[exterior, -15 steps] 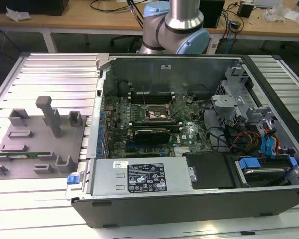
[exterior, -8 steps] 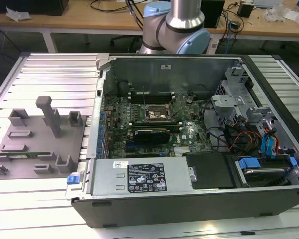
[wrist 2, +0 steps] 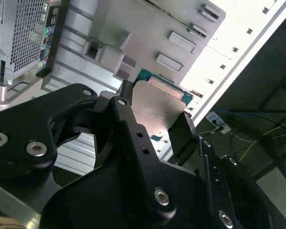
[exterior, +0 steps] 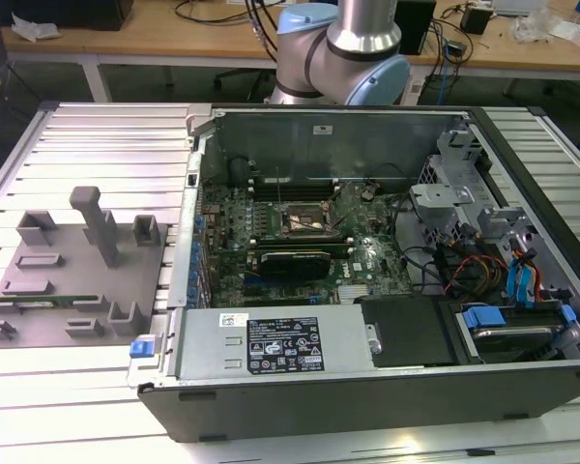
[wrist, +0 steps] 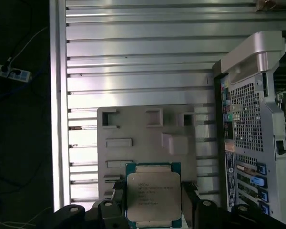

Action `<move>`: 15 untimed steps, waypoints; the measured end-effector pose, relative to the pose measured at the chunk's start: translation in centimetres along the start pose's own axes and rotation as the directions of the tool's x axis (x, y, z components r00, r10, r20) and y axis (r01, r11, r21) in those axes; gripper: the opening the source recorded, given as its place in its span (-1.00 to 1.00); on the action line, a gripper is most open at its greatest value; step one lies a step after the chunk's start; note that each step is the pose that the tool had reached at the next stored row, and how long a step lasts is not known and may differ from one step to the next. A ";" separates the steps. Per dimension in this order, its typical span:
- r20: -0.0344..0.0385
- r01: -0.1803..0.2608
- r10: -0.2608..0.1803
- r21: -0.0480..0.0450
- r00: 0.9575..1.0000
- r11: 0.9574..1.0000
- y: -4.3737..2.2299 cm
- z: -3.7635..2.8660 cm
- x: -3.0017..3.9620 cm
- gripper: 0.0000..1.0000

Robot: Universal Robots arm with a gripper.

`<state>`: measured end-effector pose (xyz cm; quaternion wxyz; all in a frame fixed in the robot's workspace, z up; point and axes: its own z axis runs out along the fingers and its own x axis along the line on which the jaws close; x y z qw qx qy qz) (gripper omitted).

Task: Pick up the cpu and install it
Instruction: 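Pick up the cpu and move it towards the insertion slot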

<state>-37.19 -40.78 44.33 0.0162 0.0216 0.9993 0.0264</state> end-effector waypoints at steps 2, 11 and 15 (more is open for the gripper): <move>0.000 0.000 0.000 0.000 1.000 1.000 0.04 0.03 -0.90 0.09; 0.000 0.000 0.000 0.000 1.000 1.000 0.20 0.16 -4.63 0.09; 0.000 0.000 0.000 0.000 1.000 1.000 0.25 0.20 -5.94 0.09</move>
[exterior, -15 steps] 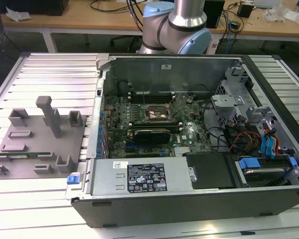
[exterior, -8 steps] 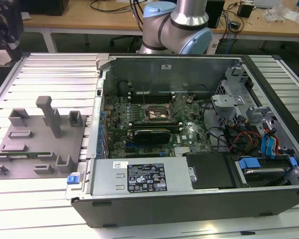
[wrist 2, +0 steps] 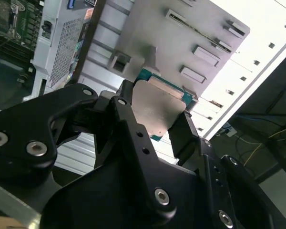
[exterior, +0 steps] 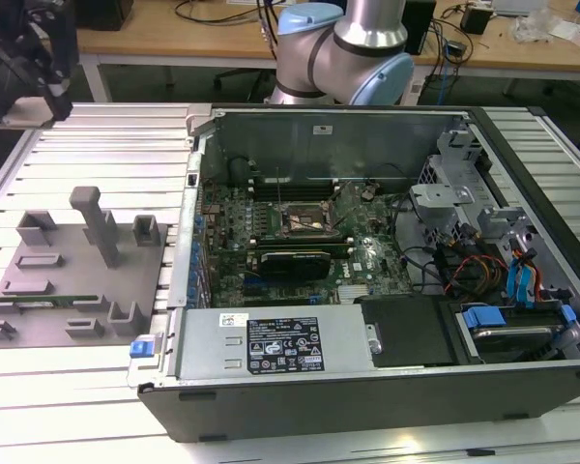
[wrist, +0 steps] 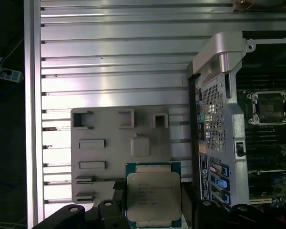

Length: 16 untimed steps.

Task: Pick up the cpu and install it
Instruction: 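Pick up the cpu and move it towards the insertion slot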

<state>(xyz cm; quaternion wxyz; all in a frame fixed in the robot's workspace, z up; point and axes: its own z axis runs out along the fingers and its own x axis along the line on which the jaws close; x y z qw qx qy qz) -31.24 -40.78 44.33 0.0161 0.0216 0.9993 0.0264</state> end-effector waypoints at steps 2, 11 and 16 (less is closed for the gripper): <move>0.000 0.000 0.000 0.000 1.000 1.000 0.04 0.03 -0.85 0.09; 0.000 0.000 0.000 0.000 1.000 1.000 0.21 0.17 -4.95 0.09; 0.000 0.000 0.000 0.000 1.000 1.000 0.30 0.24 -7.11 0.09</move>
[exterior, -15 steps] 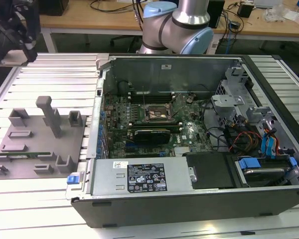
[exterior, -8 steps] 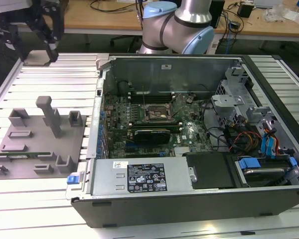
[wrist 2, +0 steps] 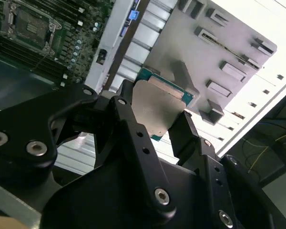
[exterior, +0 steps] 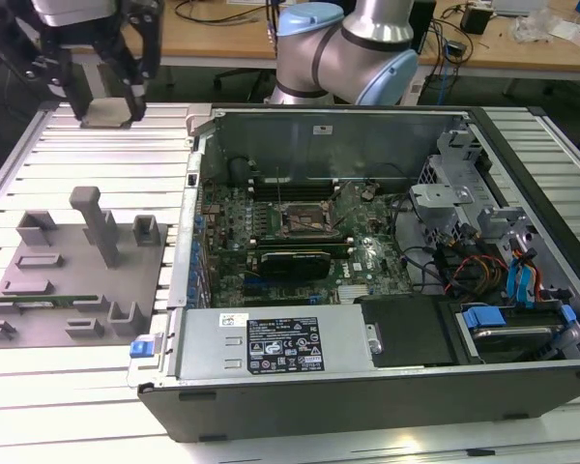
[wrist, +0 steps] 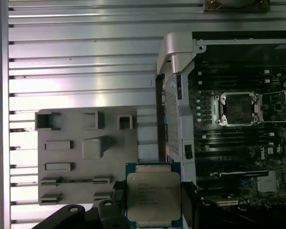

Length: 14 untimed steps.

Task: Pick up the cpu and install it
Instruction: 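Pick up the cpu and move it towards the insertion slot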

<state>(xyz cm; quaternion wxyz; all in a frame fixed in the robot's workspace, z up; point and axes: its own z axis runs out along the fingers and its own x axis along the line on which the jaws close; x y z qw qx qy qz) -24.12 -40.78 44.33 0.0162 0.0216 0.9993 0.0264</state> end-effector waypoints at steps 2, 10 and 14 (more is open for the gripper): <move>0.000 0.000 0.000 0.000 1.000 1.000 0.04 0.04 -0.99 0.09; 0.000 0.000 0.000 0.000 1.000 1.000 0.20 0.16 -4.70 0.09; 0.000 0.000 0.000 0.000 1.000 1.000 0.31 0.25 -7.25 0.09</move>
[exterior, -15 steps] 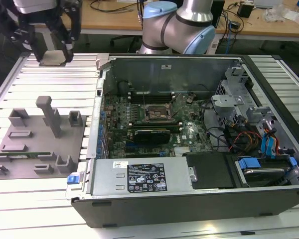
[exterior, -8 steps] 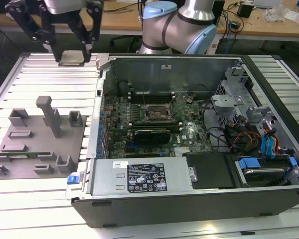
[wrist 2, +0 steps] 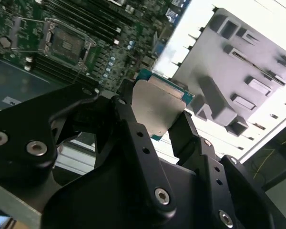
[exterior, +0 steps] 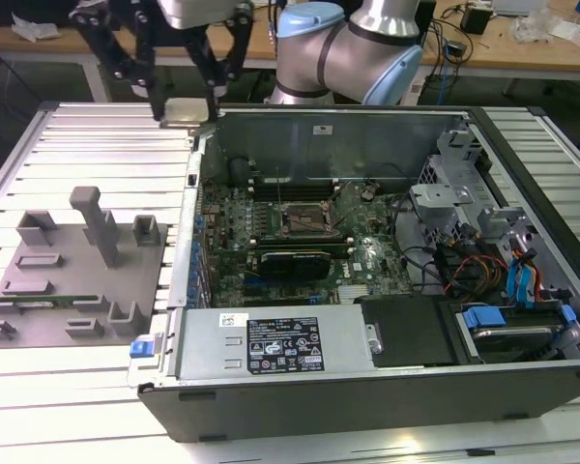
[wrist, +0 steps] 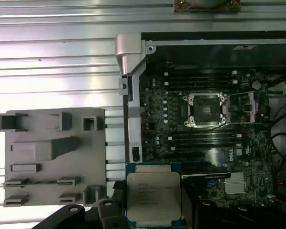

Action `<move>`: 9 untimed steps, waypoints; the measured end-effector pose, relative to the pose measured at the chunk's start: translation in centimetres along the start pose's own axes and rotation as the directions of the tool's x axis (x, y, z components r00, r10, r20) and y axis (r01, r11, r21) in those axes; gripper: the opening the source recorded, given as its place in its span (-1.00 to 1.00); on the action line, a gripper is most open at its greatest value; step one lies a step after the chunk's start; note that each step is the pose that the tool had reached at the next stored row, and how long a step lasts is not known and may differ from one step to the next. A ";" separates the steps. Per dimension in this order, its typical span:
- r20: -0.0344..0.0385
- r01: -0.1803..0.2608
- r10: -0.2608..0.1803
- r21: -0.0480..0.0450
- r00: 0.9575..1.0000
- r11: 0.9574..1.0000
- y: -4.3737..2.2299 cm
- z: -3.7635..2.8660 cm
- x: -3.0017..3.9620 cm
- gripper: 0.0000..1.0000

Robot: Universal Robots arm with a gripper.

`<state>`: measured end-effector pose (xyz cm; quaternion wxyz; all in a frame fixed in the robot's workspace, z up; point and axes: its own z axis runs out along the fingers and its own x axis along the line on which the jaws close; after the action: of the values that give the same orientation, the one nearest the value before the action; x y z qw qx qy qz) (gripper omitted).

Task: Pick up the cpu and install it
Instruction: 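Pick up the cpu and move it towards the insertion slot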

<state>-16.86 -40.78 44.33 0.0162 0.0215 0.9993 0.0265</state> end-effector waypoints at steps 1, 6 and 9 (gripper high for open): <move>0.000 0.000 0.000 0.000 1.000 1.000 0.02 0.01 -0.42 0.09; 0.000 0.000 0.000 0.000 1.000 1.000 0.18 0.14 -4.12 0.09; 0.000 0.000 0.000 0.000 1.000 1.000 0.24 0.19 -5.61 0.09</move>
<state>-11.24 -40.78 44.33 0.0162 0.0217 0.9993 0.0265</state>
